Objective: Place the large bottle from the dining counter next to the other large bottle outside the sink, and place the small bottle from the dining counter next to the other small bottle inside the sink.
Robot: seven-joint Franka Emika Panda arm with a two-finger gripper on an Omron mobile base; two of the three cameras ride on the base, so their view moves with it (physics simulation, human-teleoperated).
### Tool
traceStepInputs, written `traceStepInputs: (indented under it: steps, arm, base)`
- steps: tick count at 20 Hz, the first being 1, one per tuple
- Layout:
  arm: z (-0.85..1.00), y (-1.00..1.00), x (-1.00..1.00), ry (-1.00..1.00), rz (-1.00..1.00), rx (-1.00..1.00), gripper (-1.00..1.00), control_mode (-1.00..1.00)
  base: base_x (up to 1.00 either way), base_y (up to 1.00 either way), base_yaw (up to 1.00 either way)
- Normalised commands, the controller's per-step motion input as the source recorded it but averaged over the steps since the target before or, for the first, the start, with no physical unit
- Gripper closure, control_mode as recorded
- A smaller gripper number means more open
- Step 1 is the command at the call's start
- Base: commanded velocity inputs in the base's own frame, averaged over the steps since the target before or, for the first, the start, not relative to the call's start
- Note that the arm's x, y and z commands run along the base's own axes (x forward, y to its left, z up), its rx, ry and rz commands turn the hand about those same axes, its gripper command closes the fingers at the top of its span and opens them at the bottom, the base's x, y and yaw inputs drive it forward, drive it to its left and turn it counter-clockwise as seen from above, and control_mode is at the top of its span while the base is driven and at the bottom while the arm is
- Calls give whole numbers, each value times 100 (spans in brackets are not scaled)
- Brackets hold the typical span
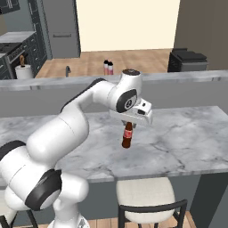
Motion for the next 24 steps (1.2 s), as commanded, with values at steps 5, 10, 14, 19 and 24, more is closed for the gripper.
traceStepInputs:
  steps: [5,10,14,19,24]
  arm:
    - [17,-12,-34,0,-2,1,100,-100]
    - [29,-30,-30,0,-4,0,100,-100]
    - [0,0,0,0,0,0,100,100]
    - [0,0,0,0,0,0,100,100]
    - [0,0,0,0,0,0,100,100]
  base:
    - [0,0,0]
    - [0,0,0]
    - [-17,-35,-3]
    - [-20,-49,-3]
    - [-17,-88,0]
